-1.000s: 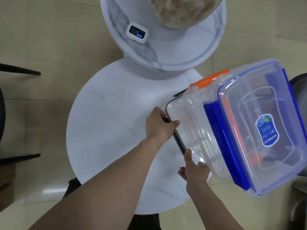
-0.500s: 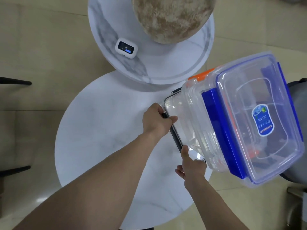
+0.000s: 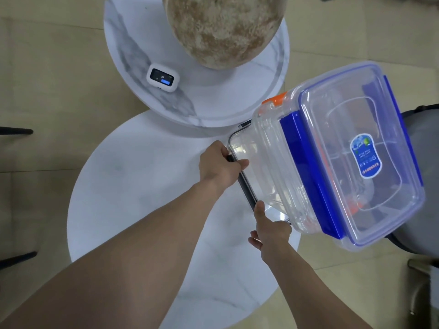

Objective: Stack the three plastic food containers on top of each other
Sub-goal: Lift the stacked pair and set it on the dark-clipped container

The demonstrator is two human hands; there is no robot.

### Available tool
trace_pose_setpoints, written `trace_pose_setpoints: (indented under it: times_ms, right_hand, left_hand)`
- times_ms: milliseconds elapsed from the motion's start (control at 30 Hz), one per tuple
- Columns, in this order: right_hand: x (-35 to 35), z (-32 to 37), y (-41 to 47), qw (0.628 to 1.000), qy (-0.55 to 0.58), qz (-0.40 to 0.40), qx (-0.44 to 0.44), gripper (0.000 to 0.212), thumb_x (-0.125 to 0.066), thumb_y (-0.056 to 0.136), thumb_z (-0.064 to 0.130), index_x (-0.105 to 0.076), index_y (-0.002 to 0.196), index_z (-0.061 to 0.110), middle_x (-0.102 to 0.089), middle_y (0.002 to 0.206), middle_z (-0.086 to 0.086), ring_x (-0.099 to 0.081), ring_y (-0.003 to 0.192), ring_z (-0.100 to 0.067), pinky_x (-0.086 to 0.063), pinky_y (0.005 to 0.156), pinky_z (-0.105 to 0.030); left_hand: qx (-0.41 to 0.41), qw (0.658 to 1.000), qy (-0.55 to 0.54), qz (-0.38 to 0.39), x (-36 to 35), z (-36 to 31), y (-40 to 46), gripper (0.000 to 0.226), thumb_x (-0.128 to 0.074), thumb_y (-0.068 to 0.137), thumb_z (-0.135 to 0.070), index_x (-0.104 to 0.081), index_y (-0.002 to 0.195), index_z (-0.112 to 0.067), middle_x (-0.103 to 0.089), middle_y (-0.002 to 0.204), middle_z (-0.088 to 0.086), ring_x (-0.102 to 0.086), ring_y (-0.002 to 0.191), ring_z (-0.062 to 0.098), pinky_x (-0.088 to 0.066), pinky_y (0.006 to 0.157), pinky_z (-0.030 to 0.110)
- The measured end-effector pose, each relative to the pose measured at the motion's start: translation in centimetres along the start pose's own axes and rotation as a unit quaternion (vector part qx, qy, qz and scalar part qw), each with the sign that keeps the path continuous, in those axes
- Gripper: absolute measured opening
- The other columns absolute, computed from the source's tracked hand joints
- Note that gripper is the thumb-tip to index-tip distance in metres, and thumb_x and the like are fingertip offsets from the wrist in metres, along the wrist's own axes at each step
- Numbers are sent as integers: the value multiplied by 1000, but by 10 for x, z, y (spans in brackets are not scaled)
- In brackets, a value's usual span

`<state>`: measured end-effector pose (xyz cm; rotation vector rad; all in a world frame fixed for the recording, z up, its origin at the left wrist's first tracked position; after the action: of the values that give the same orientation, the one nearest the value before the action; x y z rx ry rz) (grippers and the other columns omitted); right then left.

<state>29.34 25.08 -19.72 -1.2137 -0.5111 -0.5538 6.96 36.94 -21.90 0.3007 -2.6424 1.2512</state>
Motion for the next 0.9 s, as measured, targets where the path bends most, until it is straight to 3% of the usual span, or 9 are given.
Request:
trace_pose_setpoints:
  times_ms: [233, 433, 633, 833, 900]
  right_hand:
    - [0, 5, 1, 1000, 3, 2, -6, 81, -71, 86, 50, -35, 146, 9, -63, 117, -16, -64, 88, -23, -61, 72, -36]
    - [-1, 4, 2, 1000, 7, -1, -16, 81, -72, 85, 51, -37, 145, 9, -62, 119, -14, -65, 91, -24, -61, 70, -35]
    - [-2, 5, 2, 1000, 10, -1, -19, 83, -72, 85, 51, -35, 147, 9, -62, 120, -14, -65, 92, -24, -61, 71, -36]
    - [-1, 6, 2, 1000, 11, -2, -14, 85, -72, 85, 51, -33, 148, 10, -62, 118, -14, -63, 87, -22, -59, 62, -32]
    - [-1, 6, 4, 1000, 7, 3, -16, 85, -72, 85, 51, -33, 148, 8, -60, 116, -13, -63, 88, -22, -60, 66, -34]
  left_hand:
    - [-7, 1000, 2, 1, -4, -6, 4, 43, -89, 70, -27, -49, 80, -15, -73, 91, 14, -74, 86, 34, -61, 75, 45]
    - [-9, 1000, -4, 3, -8, -10, 5, 41, -88, 71, -26, -52, 85, -13, -73, 91, 13, -73, 87, 33, -58, 72, 40]
    - [-8, 1000, -1, 5, -10, -10, 6, 41, -88, 73, -27, -55, 91, -9, -68, 83, 7, -63, 72, 26, -57, 71, 38]
    - [-1, 1000, -8, 1, -10, -10, 5, 45, -88, 72, -26, -57, 96, -5, -73, 92, 12, -73, 88, 33, -61, 77, 44]
    - [-3, 1000, -10, 0, -11, -10, 5, 45, -87, 73, -27, -56, 96, -5, -72, 91, 12, -72, 87, 33, -61, 74, 41]
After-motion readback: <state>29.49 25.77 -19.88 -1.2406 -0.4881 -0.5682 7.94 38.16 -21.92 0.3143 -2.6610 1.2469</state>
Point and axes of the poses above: each hand's wrist, its own y-axis towards the middle knuckle, its own x-axis out of the back of the hand, z = x × y, the point moved 10 cm from there along y, towards the middle knuckle
